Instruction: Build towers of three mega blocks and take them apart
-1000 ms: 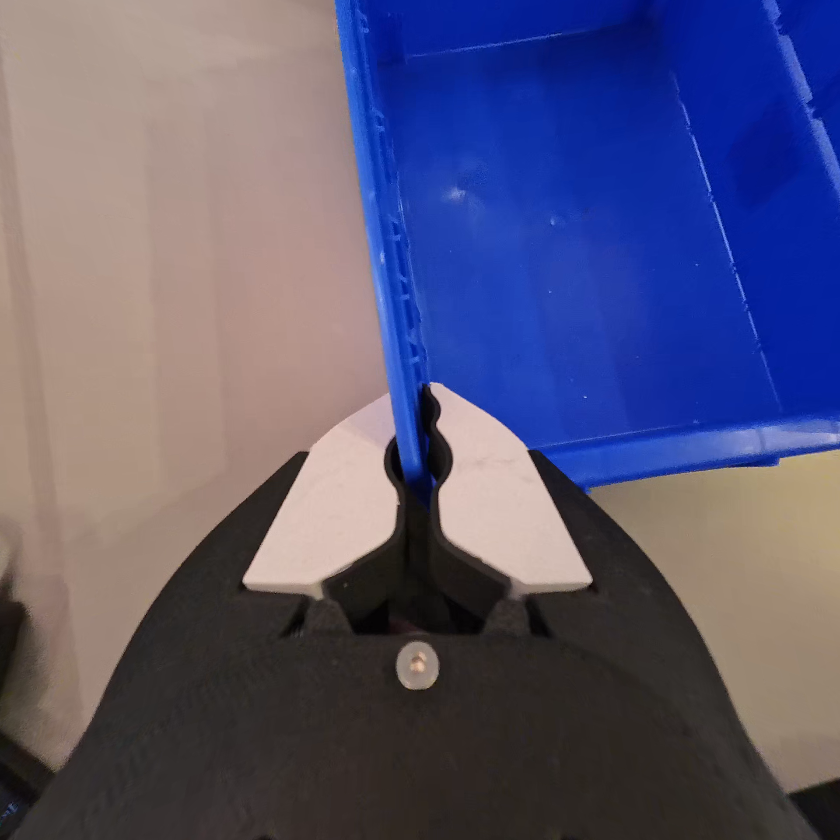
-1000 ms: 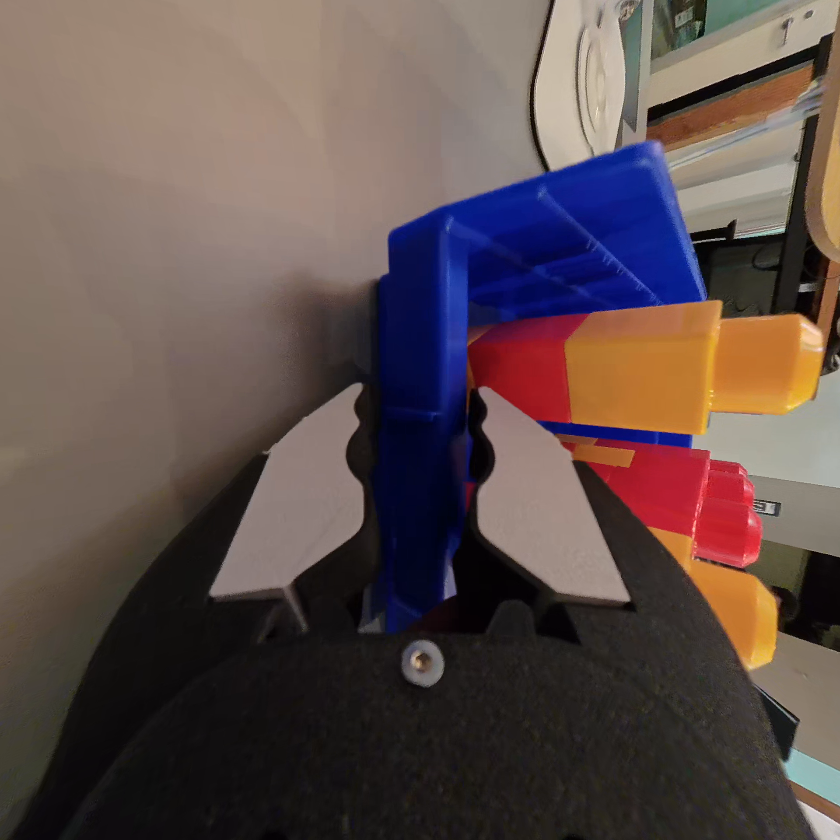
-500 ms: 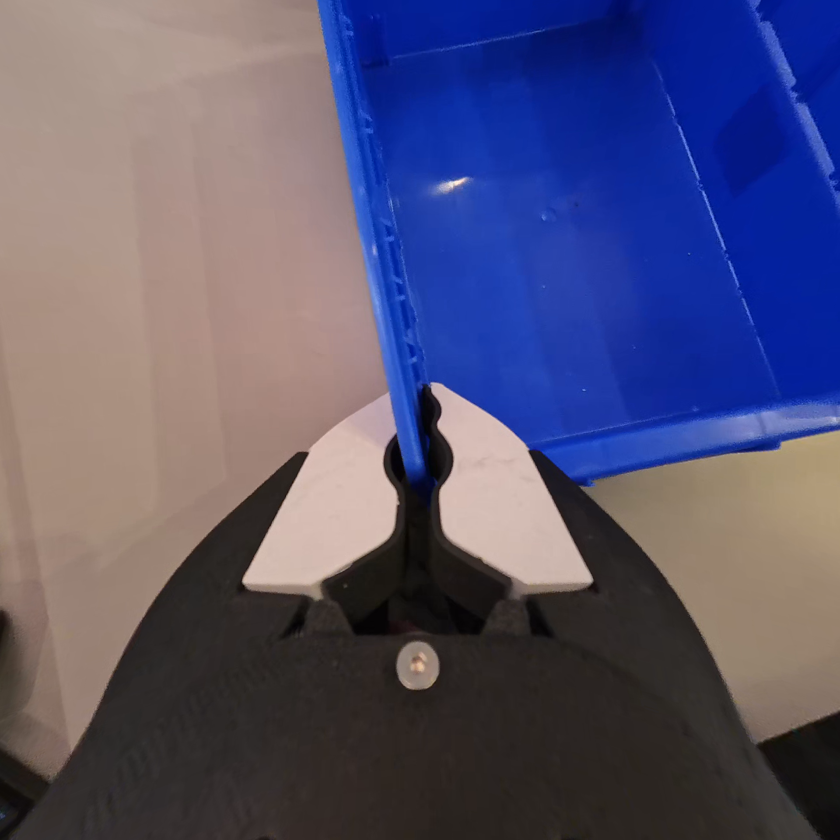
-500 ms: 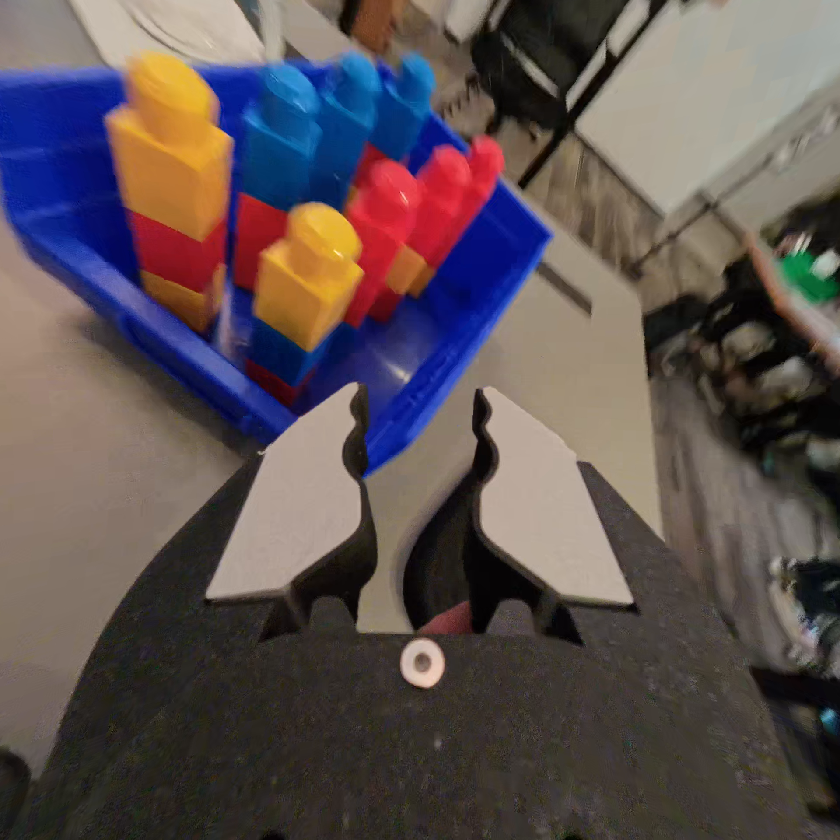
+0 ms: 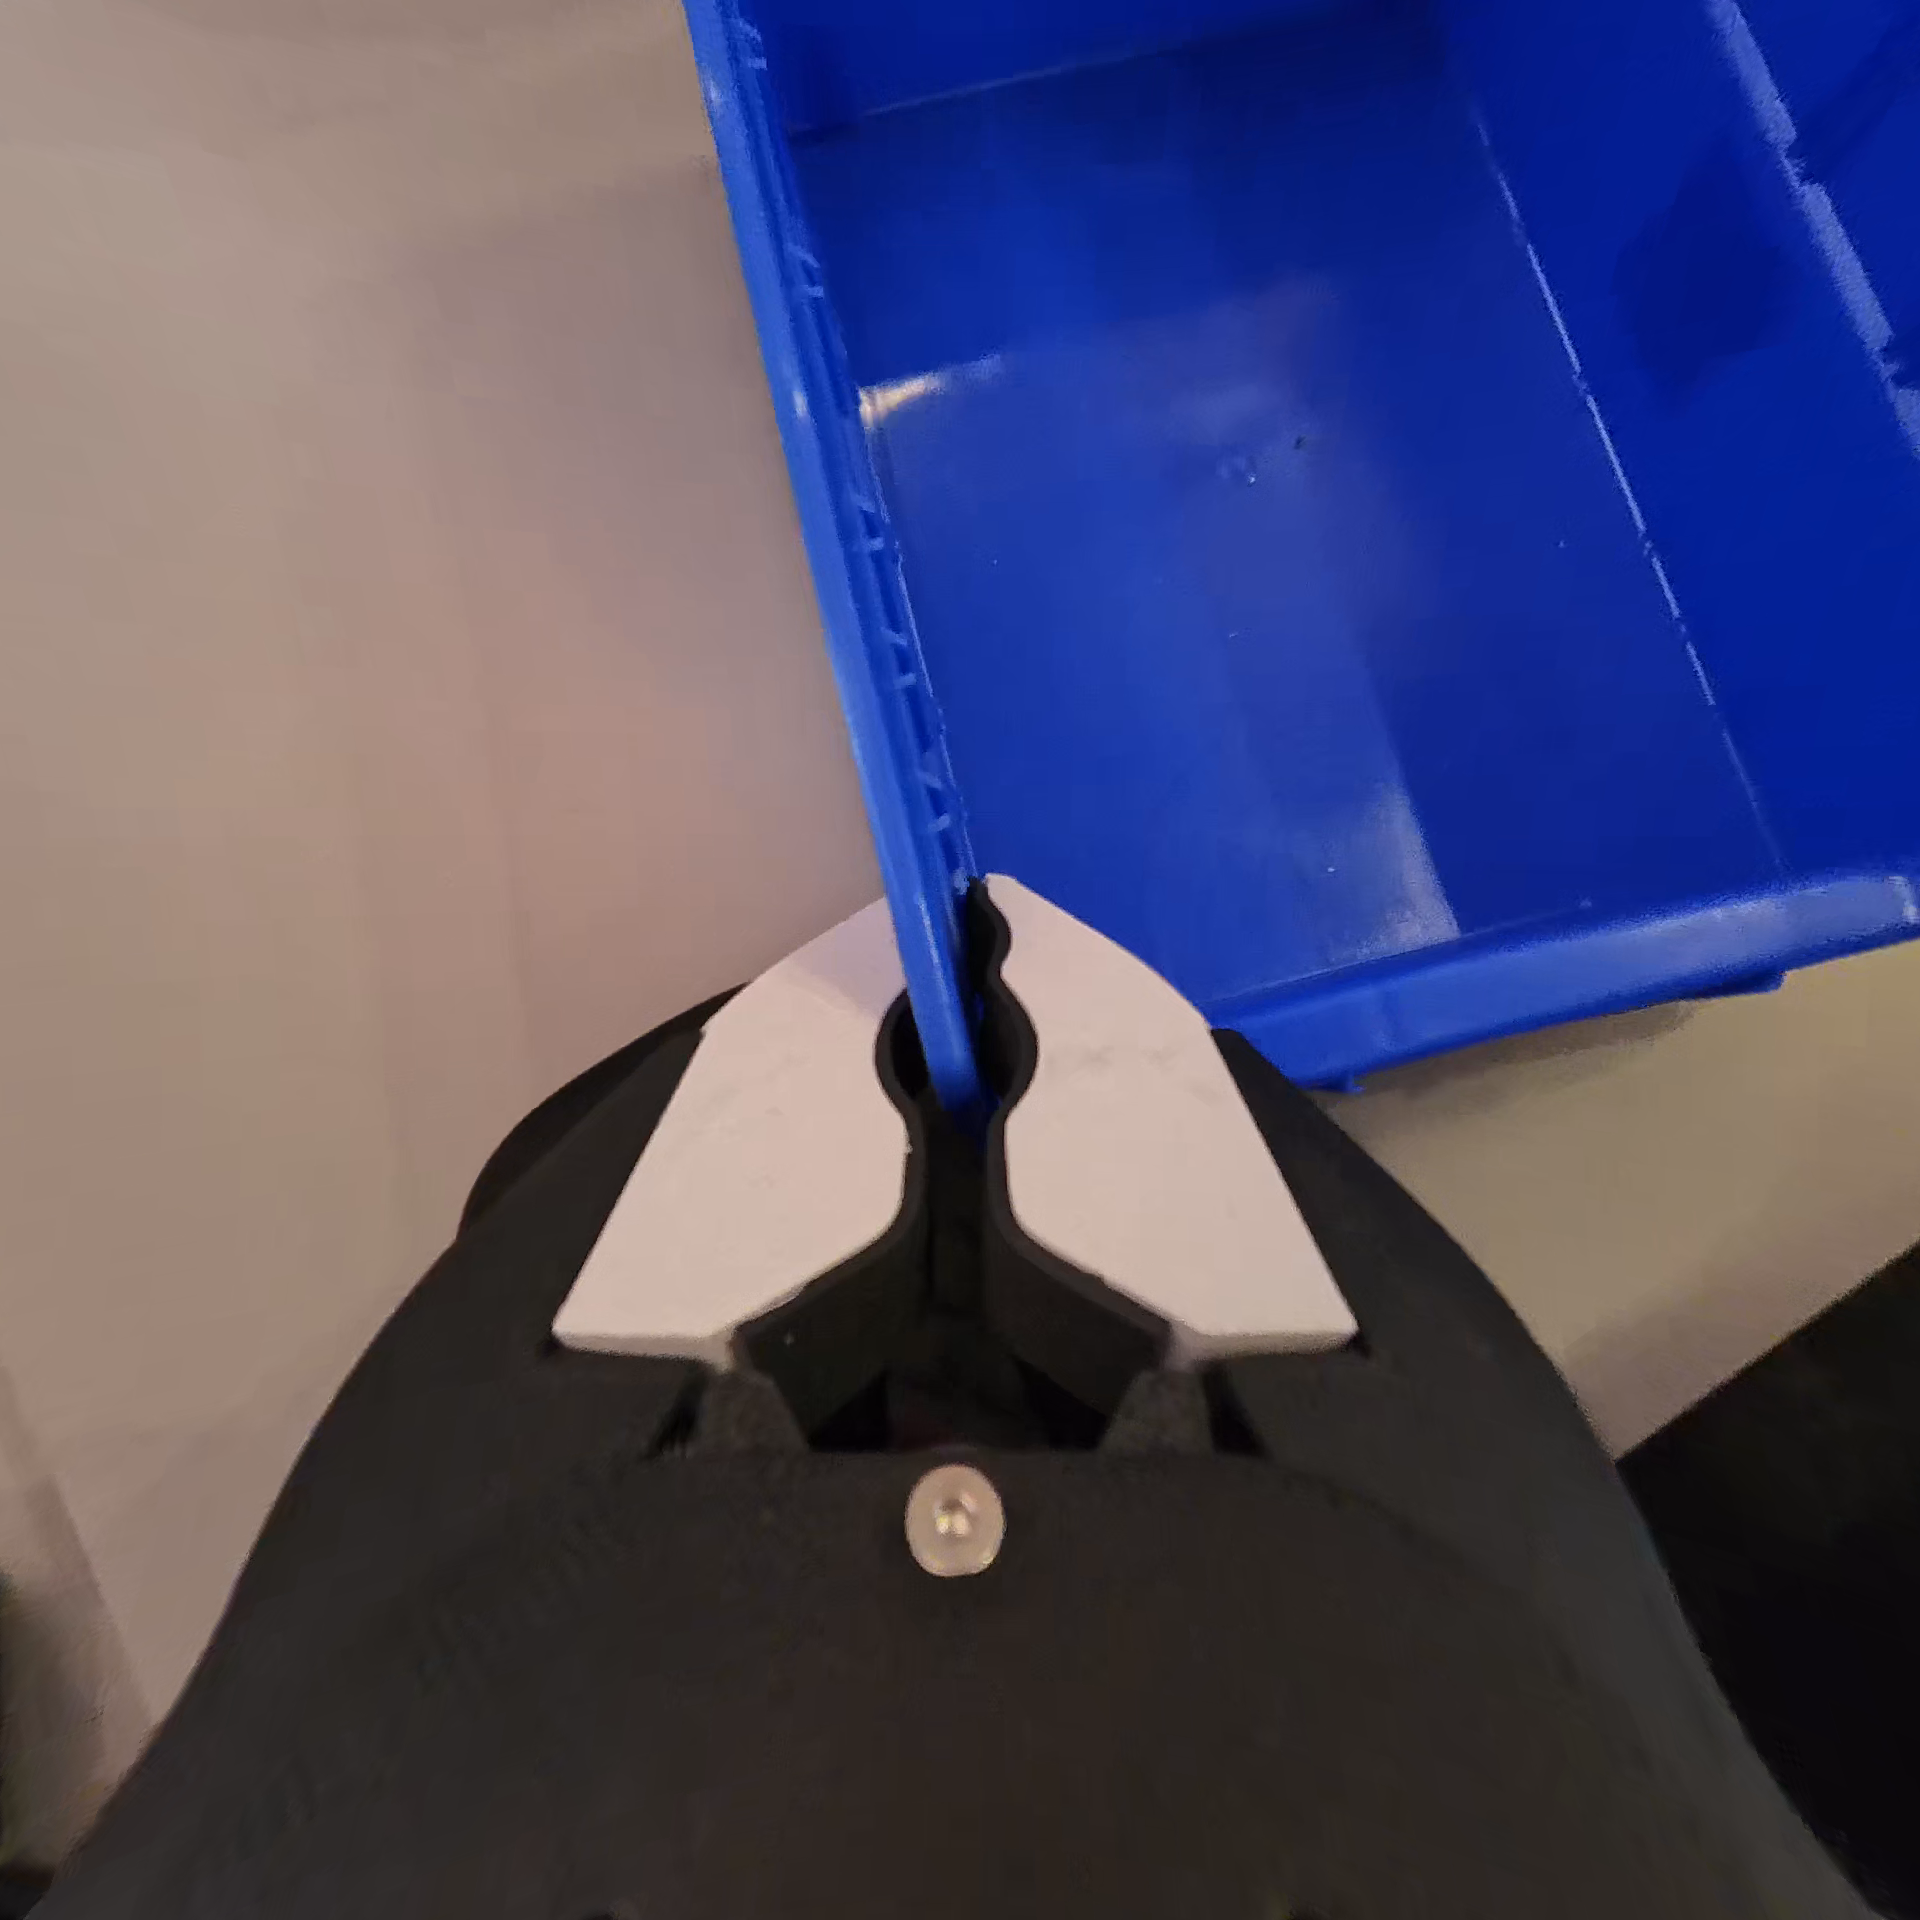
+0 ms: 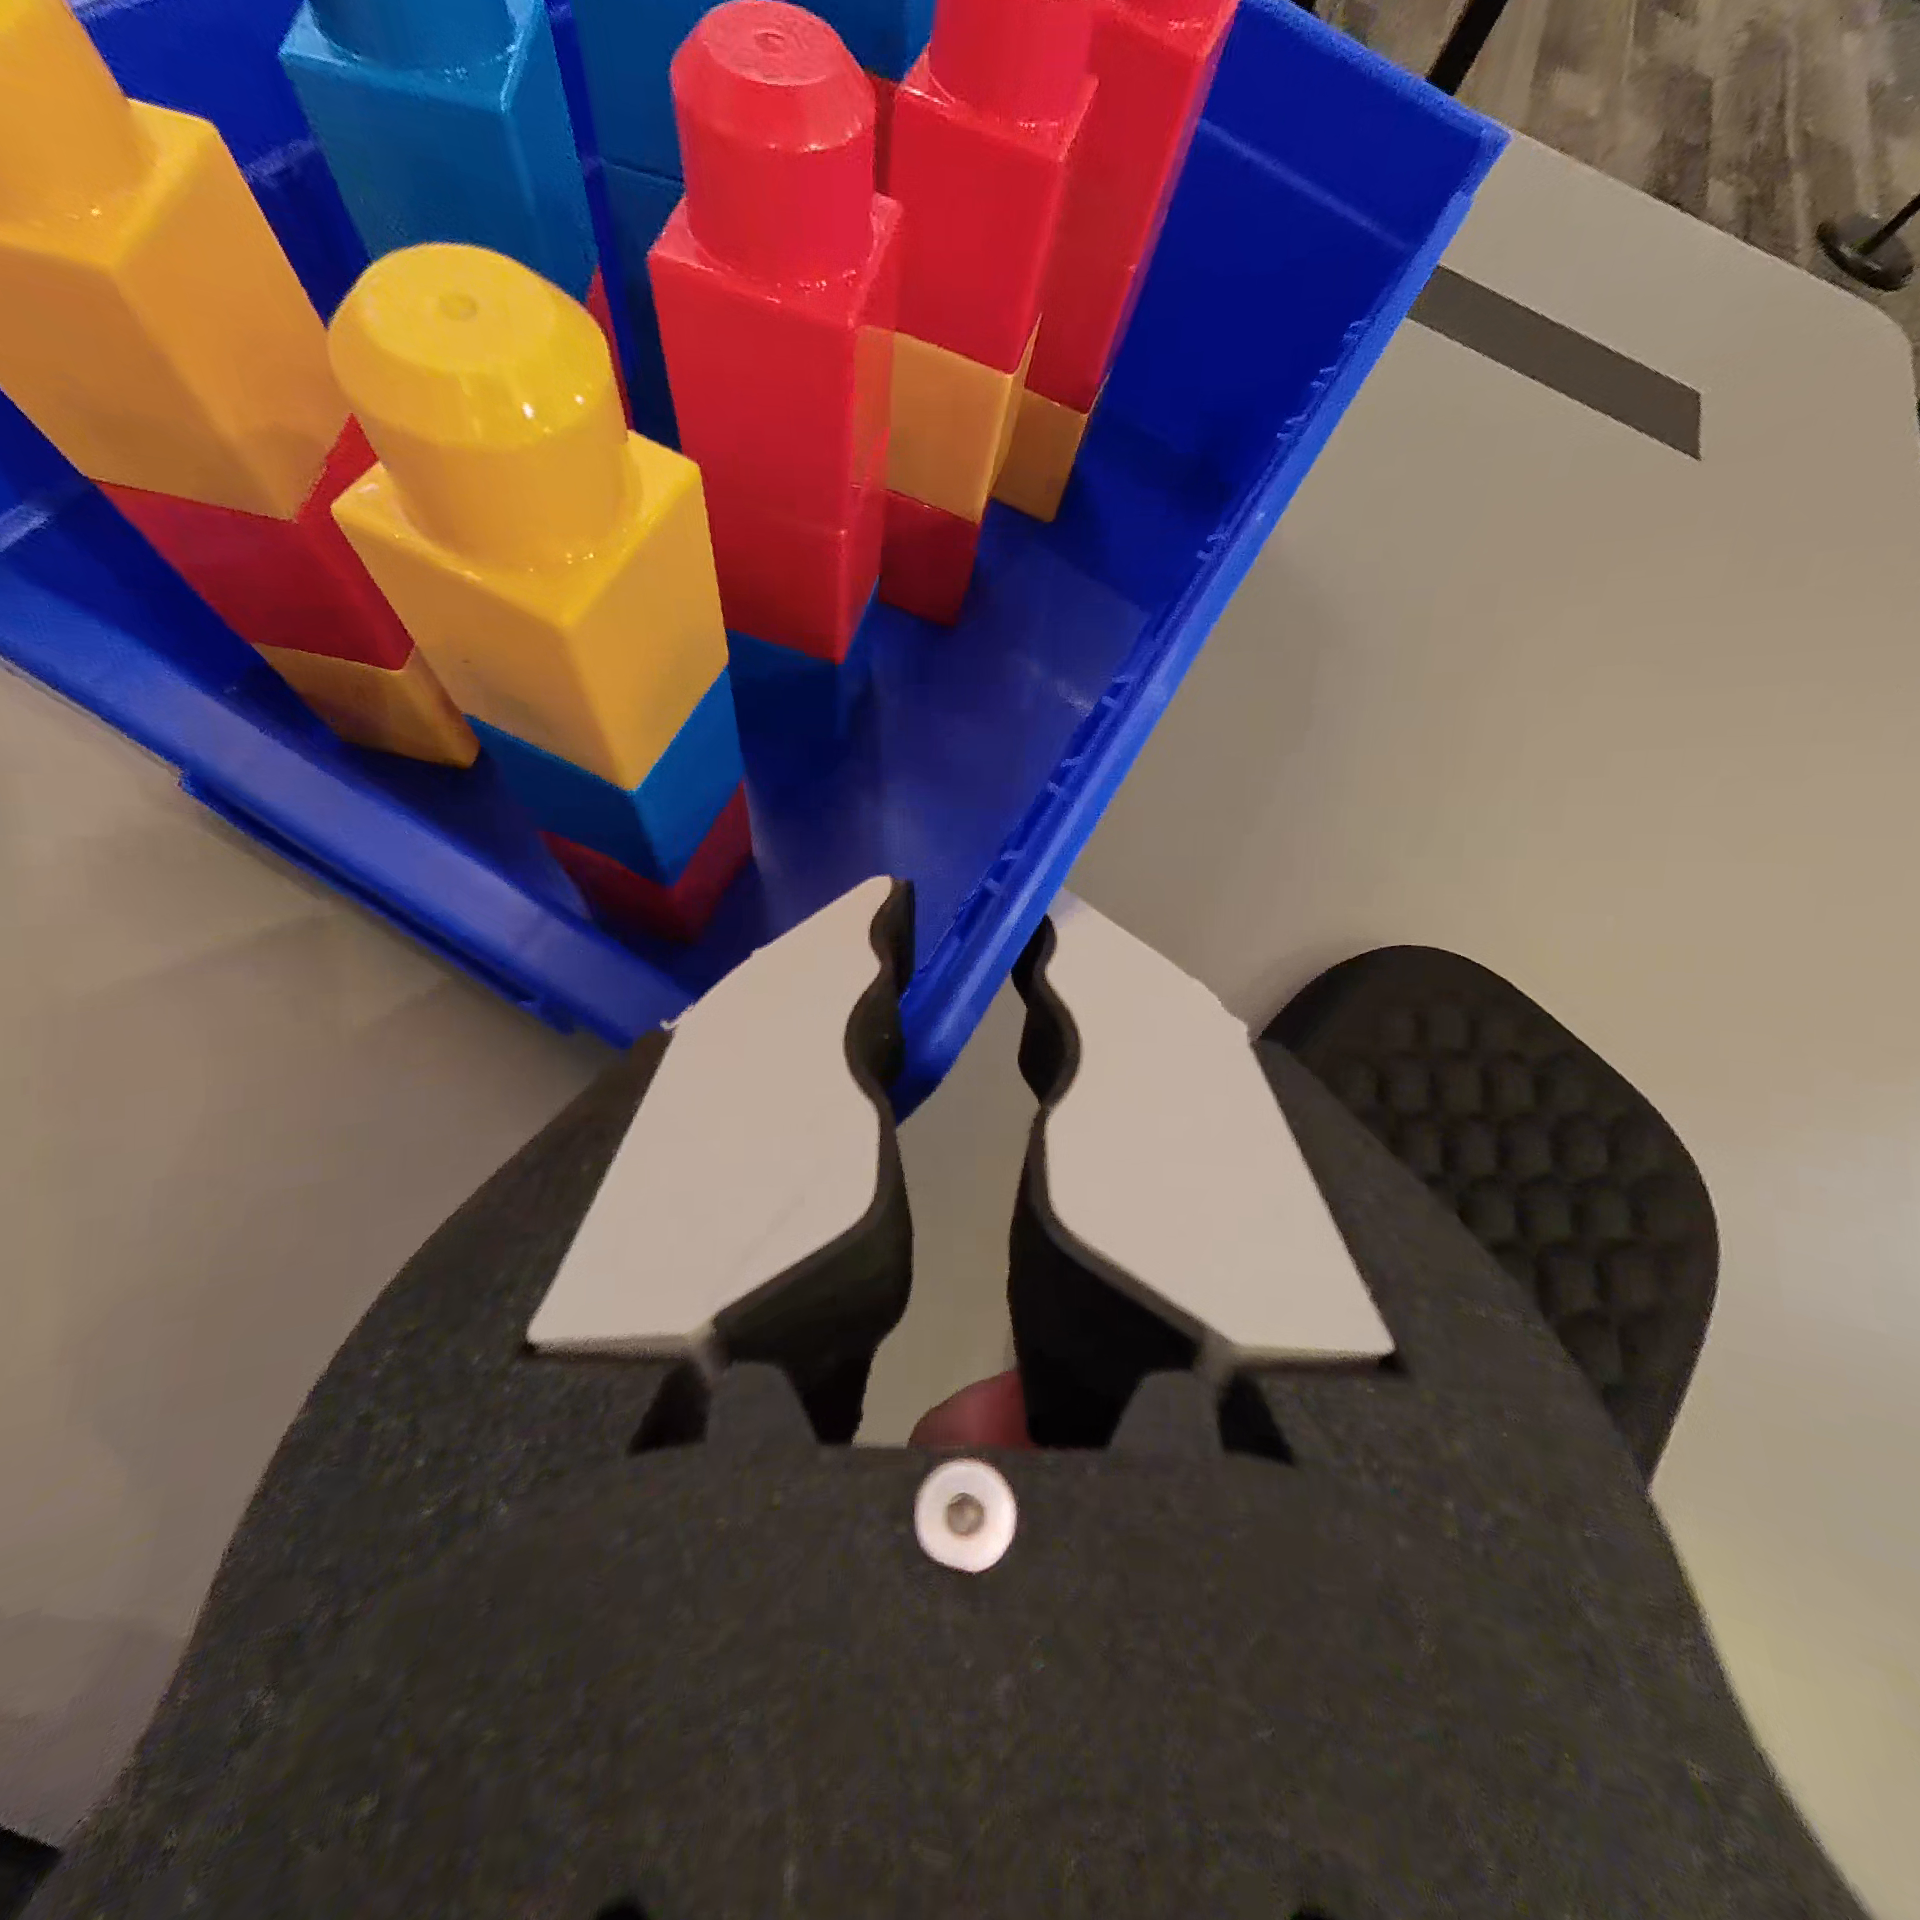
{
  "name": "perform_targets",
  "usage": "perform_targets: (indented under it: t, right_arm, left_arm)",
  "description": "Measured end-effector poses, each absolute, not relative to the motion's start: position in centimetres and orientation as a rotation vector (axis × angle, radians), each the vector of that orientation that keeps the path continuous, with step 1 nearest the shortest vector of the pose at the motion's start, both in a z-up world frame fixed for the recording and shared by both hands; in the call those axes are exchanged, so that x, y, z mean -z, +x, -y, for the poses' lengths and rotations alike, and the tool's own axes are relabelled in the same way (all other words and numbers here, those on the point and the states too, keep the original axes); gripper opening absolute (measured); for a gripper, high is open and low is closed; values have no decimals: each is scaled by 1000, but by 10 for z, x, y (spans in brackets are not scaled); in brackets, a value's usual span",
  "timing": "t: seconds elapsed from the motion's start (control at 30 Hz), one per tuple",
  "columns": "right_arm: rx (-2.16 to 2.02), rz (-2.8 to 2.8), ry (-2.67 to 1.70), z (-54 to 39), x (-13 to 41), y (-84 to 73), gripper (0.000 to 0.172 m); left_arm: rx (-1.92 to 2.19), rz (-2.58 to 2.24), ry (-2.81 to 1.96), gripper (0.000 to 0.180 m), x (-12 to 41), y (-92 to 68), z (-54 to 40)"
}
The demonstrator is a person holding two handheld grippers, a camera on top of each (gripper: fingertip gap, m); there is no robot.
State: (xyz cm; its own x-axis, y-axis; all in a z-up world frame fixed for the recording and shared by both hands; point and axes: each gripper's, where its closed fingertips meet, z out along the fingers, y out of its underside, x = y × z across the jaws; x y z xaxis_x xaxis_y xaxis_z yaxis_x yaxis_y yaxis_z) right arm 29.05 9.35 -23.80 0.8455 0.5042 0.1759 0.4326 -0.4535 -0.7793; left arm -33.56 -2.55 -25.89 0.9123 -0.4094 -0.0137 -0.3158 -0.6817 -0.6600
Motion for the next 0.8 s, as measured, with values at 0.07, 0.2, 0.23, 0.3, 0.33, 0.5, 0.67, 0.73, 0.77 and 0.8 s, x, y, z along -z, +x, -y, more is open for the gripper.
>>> perform_targets:
  t: [0.07,0.2,0.23,0.3,0.33,0.5,0.67,0.73,0.77,0.8]
  right_arm:
    - [-115,703,-2099,-93,238,290,17]
    - [-134,756,-2088,-91,238,292,13]
    - [-145,764,-2087,-91,238,292,12]
    - [-161,792,-2080,-91,238,292,8]
    - [-169,826,-2068,-91,238,291,7]
    - [-244,933,-2038,-91,238,280,6]
    - [-295,1044,-2003,-95,239,276,7]
    - [-324,1073,-1994,-98,239,274,7]
    - [-332,1091,-1987,-100,239,272,7]
    - [-338,1113,-1978,-101,239,271,6]
  left_arm:
    - [202,-560,-2368,4,258,-331,27]
    - [273,-699,-2341,4,258,-316,32]
    - [292,-731,-2334,4,258,-311,34]
    - [334,-797,-2322,4,258,-302,37]
    - [348,-832,-2314,3,258,-298,39]
    - [457,-986,-2286,3,257,-275,50]
    - [523,-1108,-2252,3,257,-257,63]
    - [561,-1141,-2239,3,258,-249,67]
    - [573,-1158,-2229,3,257,-244,69]
    - [581,-1177,-2222,3,257,-240,70]
